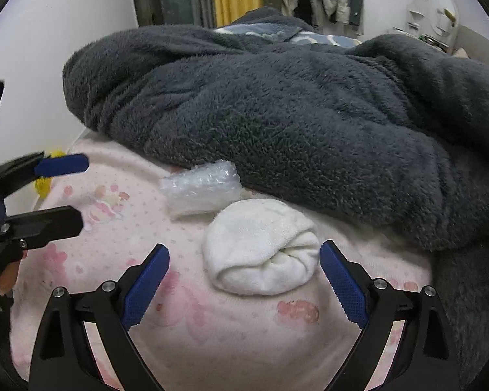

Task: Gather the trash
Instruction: 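Move both open tools back to the bed toward the white cloth and plastic roll, then grasp the clear plastic roll with the left tool while the right tool grasps the white cloth bundle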

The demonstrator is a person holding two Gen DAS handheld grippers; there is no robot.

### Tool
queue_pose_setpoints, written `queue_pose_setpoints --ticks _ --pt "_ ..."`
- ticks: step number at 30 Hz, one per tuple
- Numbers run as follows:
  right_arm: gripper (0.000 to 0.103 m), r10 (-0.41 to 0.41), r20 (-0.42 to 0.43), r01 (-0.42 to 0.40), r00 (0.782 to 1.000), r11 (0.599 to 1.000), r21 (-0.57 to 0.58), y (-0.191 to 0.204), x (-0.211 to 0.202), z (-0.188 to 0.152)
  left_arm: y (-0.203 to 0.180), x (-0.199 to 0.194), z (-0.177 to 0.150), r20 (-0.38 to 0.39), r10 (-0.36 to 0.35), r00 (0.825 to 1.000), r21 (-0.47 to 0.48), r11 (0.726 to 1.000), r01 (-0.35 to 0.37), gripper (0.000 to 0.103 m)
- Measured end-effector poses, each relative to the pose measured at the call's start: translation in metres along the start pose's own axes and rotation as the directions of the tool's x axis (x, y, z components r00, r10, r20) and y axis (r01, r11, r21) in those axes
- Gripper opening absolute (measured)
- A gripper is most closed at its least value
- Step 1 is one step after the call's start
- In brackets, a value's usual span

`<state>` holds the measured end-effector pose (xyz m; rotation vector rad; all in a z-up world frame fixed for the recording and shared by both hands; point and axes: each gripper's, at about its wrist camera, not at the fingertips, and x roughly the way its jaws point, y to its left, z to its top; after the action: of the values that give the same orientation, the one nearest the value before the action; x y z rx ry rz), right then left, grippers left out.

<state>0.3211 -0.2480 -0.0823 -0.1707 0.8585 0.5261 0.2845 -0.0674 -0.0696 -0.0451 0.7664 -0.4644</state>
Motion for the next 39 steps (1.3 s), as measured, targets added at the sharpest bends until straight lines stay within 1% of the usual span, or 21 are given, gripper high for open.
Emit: queue_pose_setpoints --ticks 2,5,7,10,14,15,18,20,21,23,24,25,26,30,32,33,34,38,39 --pt "0.095 -0.001 -0.012 0.001 1.000 1.000 -0.013 -0.002 0.005 -0.001 0.000 0.008 0.003 -0.005 -0.009 1.000 0.005 1.000 0.009 0.094" --pt "0.095 0.007 -0.023 -0.007 1.000 1.000 -0.003 -0.006 0.011 -0.002 0.000 0.020 0.006 -0.007 -0.037 0.999 0.010 0.999 0.037 0.094" --pt "0.095 0.005 -0.037 -0.005 0.999 1.000 -0.004 -0.008 0.017 -0.002 -0.003 0.028 0.009 -0.010 -0.051 0.999 0.032 0.998 0.051 0.094" --pt "0.095 0.024 -0.037 -0.024 0.999 1.000 0.015 -0.015 0.020 -0.002 -0.007 0.038 0.010 -0.022 -0.048 0.999 0.050 0.998 0.049 0.094" --pt "0.095 0.057 -0.023 -0.056 0.998 0.997 0.049 -0.028 0.016 -0.003 -0.006 0.047 0.013 -0.033 -0.049 0.998 0.035 0.998 0.050 0.092" --pt "0.095 0.068 -0.017 -0.067 0.998 0.996 0.058 -0.032 0.013 -0.004 -0.006 0.048 0.013 -0.033 -0.051 0.998 0.030 0.998 0.052 0.090" --pt "0.095 0.102 0.000 -0.102 0.995 0.990 0.095 -0.042 0.007 -0.007 -0.006 0.055 0.015 -0.042 -0.073 0.996 0.008 0.997 0.074 0.087" --pt "0.095 0.112 -0.002 -0.112 0.994 0.989 0.095 -0.045 0.006 -0.008 -0.005 0.061 0.017 -0.049 -0.102 0.994 -0.012 0.995 0.101 0.085" --pt "0.095 0.114 -0.003 -0.113 0.994 0.990 0.088 -0.045 0.005 -0.010 -0.005 0.064 0.017 -0.054 -0.122 0.991 -0.025 0.992 0.121 0.081" --pt "0.095 0.118 -0.006 -0.117 0.993 0.990 0.075 -0.045 0.003 -0.012 -0.007 0.069 0.016 -0.071 -0.134 0.988 -0.030 0.991 0.132 0.072" --pt "0.095 0.119 -0.006 -0.119 0.993 0.990 0.074 -0.045 0.002 -0.014 -0.008 0.071 0.016 -0.078 -0.136 0.988 -0.031 0.991 0.134 0.065" --pt "0.095 0.123 -0.005 -0.122 0.992 0.990 0.074 -0.045 0.002 -0.015 -0.009 0.074 0.015 -0.086 -0.141 0.986 -0.032 0.990 0.138 0.060" --pt "0.095 0.126 -0.003 -0.125 0.992 0.989 0.076 -0.046 0.003 -0.015 -0.009 0.075 0.015 -0.090 -0.146 0.985 -0.035 0.989 0.143 0.057" --pt "0.095 0.132 0.006 -0.132 0.991 0.989 0.072 -0.047 0.003 -0.013 -0.014 0.075 0.016 -0.098 -0.154 0.983 -0.028 0.988 0.152 0.042" --pt "0.095 0.131 0.006 -0.131 0.991 0.990 0.061 -0.044 0.002 -0.014 -0.016 0.075 0.016 -0.103 -0.147 0.984 -0.016 0.989 0.146 0.038" --pt "0.095 0.132 0.005 -0.132 0.991 0.990 0.056 -0.042 0.003 -0.014 -0.017 0.074 0.016 -0.104 -0.137 0.985 -0.009 0.991 0.137 0.033" --pt "0.095 0.134 0.007 -0.134 0.991 0.989 0.054 -0.042 0.004 -0.012 -0.019 0.074 0.016 -0.104 -0.126 0.987 -0.005 0.992 0.126 0.032" --pt "0.094 0.131 0.002 -0.131 0.991 0.989 0.062 -0.040 0.011 -0.009 -0.022 0.065 0.013 -0.104 -0.077 0.992 0.002 0.997 0.078 0.030" --pt "0.090 0.126 -0.002 -0.126 0.992 0.990 0.060 -0.039 0.013 -0.009 -0.023 0.061 0.012 -0.104 -0.059 0.993 0.011 0.998 0.060 0.030"
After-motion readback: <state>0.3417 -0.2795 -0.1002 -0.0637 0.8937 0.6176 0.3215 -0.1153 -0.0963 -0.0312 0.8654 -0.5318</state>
